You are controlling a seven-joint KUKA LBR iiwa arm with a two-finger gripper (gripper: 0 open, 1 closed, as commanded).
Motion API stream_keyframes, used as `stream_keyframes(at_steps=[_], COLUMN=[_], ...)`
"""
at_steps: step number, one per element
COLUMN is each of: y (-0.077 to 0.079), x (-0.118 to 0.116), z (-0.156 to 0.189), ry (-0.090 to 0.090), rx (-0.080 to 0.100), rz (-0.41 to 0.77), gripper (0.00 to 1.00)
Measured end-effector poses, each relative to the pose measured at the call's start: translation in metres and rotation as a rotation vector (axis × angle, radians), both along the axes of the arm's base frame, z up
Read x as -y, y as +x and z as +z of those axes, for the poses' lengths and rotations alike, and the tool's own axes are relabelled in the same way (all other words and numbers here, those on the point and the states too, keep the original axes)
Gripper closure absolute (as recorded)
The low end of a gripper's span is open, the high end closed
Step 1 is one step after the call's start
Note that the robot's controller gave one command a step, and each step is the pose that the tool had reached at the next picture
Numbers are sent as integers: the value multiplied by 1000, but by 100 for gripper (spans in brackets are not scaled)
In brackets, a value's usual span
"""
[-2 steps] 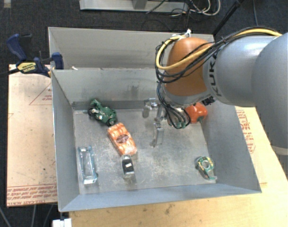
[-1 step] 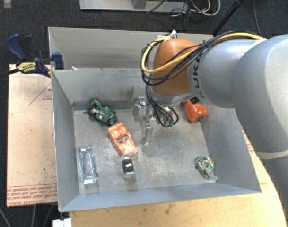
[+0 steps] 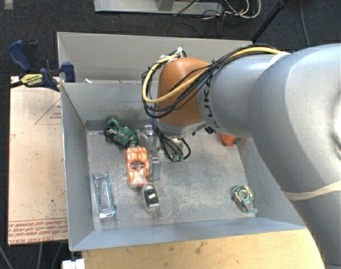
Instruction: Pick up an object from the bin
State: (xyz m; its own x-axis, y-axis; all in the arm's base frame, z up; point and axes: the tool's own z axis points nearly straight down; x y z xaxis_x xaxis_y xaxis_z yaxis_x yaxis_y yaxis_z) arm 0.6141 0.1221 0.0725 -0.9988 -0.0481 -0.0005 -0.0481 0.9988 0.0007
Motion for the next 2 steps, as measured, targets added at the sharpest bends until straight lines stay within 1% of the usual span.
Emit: stream_keyframes(at_steps=[1,2], y=[30,30], x=[7,7], z=[-2,-2], ry=[1,1], rx=[5,4], rz=[127,127], gripper=[100,0])
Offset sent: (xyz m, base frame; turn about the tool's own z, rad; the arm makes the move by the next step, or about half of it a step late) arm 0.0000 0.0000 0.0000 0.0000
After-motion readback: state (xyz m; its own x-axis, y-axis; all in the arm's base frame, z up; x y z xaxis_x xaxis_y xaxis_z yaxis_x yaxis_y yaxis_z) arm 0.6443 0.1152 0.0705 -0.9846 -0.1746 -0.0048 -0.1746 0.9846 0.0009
